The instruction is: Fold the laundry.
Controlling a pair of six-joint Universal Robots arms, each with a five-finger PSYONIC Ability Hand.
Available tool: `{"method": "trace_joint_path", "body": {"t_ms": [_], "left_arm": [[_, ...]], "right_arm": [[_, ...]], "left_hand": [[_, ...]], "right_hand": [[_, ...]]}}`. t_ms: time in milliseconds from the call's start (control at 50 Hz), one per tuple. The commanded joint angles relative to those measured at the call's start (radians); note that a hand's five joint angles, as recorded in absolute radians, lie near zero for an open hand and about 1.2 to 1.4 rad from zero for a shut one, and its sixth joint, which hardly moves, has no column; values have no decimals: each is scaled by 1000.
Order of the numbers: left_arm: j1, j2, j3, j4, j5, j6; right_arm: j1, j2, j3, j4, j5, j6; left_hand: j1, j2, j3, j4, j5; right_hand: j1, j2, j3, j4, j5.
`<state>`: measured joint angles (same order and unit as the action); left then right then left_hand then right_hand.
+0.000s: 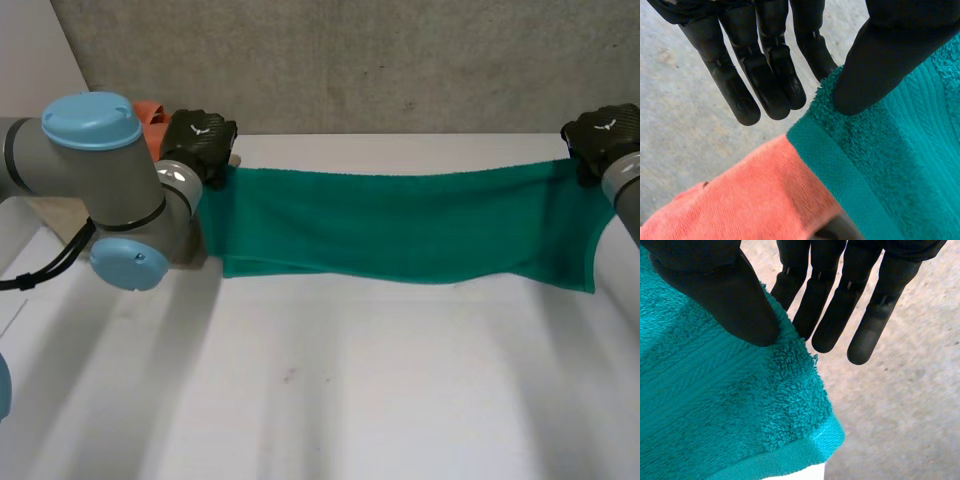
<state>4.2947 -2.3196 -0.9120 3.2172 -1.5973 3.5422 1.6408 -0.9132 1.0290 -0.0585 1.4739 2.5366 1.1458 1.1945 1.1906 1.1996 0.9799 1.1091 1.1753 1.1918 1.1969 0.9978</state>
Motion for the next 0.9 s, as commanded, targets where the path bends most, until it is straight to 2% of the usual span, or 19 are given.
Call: {"method": "trace_joint_path", "body": {"t_ms": [20, 60, 120, 220, 340, 400, 500, 640, 660, 680, 720, 780, 900], "left_arm": [[0, 17, -4, 260, -7, -32], [7, 63, -34, 355, -9, -69], [23, 117, -85, 406, -7, -115], [31, 175, -198, 394, 2, -158], [28, 236, -382, 268, 11, -140], [28, 244, -490, 224, 10, -128], [28, 247, -649, 214, 8, -76], [31, 310, -820, 204, 2, 52], [30, 330, -835, 201, 2, 63], [27, 366, -866, 199, 0, 79], [23, 405, -895, 196, -3, 98], [11, 494, -926, 194, -6, 107], [19, 609, -950, 202, -3, 99]], "right_arm": [[27, -24, 5, -230, 49, 27], [28, -52, 25, -320, 49, 62], [27, -108, 48, -363, 49, 88], [17, -164, 97, -288, 20, 90], [14, -156, 210, -126, -96, 74], [13, -144, 270, -89, -127, 50], [-21, -87, 408, -75, -129, -73], [-87, -99, 551, -75, -129, -176], [-94, -105, 562, -73, -129, -179], [-102, -113, 572, -72, -129, -180], [-134, -160, 606, -70, -141, -182], [-182, -202, 635, -73, -144, -188], [-320, -234, 657, -78, -132, -301]], "left_hand": [[250, 202, 206, 197, 242], [250, 202, 206, 197, 242], [250, 202, 206, 197, 242], [250, 202, 206, 197, 242], [250, 202, 206, 197, 242], [250, 202, 206, 197, 242], [250, 202, 206, 197, 242], [250, 202, 206, 197, 242], [108, 60, 64, 55, 100], [-393, -442, -438, -447, -401], [-863, -911, -908, -917, -871], [-912, -960, -957, -966, -920], [-915, -963, -960, -968, -923]], "right_hand": [[287, 221, 204, 199, 224], [287, 221, 204, 199, 224], [287, 221, 204, 199, 224], [287, 221, 204, 199, 224], [287, 221, 204, 199, 224], [287, 221, 204, 199, 224], [287, 221, 204, 199, 224], [287, 221, 204, 199, 224], [287, 221, 204, 199, 224], [287, 221, 204, 199, 224], [287, 221, 204, 199, 224], [287, 221, 204, 199, 224], [287, 221, 204, 199, 224]]}}
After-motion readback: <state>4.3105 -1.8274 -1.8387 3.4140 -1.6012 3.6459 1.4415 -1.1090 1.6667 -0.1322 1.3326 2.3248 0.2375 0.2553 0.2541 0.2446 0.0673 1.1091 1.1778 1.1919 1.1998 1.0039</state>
